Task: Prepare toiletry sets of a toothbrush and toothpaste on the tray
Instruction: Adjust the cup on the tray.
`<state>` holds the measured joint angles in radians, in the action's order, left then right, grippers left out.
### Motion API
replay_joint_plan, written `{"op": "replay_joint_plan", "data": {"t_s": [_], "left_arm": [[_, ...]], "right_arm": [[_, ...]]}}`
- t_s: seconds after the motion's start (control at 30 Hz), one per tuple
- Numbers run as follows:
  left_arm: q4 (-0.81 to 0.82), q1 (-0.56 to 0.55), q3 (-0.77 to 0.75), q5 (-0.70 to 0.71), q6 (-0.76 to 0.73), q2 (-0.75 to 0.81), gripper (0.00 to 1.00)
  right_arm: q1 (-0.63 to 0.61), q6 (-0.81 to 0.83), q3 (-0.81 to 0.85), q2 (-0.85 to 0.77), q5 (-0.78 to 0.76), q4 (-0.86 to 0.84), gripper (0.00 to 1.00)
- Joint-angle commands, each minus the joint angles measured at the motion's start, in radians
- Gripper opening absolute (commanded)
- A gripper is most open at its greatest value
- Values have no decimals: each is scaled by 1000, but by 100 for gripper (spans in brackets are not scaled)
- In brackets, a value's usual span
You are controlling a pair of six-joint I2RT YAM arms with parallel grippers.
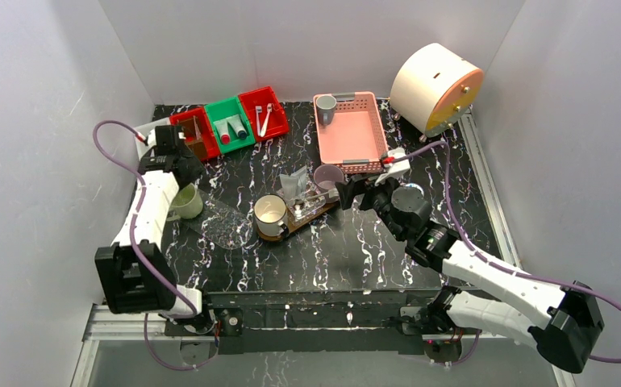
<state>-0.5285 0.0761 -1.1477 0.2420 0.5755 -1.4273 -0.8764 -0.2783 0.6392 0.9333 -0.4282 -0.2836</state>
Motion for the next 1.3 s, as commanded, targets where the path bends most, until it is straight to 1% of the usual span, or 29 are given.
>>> {"op": "replay_joint_plan", "data": {"t_s": [0.0,0.1,0.27,0.4,0.43,0.57,0.63,0.73,0.83,0.97,1.13,1.27], "left_arm": [[-18,-2,-65,-53,-103,113,50],[-14,-2,-68,-71,-169,163,53],[36,-2,-7,-78,-246,269,67],[62,-38,31,-97,-267,329,74],[61,-58,34,-84,-276,334,75],[35,-217,28,31,-327,375,85],[38,-287,47,126,-354,422,91],[82,-362,100,202,-379,516,98],[133,-375,163,219,-388,602,98],[195,-375,244,283,-381,667,98],[258,-375,305,287,-378,674,98],[275,-377,344,282,-384,687,98]], "right_arm": [[4,65,105,39,-77,26,98],[4,101,154,89,-84,47,99],[15,156,261,195,-95,84,99],[47,183,352,308,-103,98,99],[62,183,375,337,-98,99,99],[127,176,478,444,-66,113,99],[176,162,529,502,-21,124,99],[241,131,607,585,43,124,98],[294,123,698,683,84,127,98],[347,101,827,818,125,137,97],[401,77,995,982,170,163,95],[433,74,1076,1090,223,153,92]]}}
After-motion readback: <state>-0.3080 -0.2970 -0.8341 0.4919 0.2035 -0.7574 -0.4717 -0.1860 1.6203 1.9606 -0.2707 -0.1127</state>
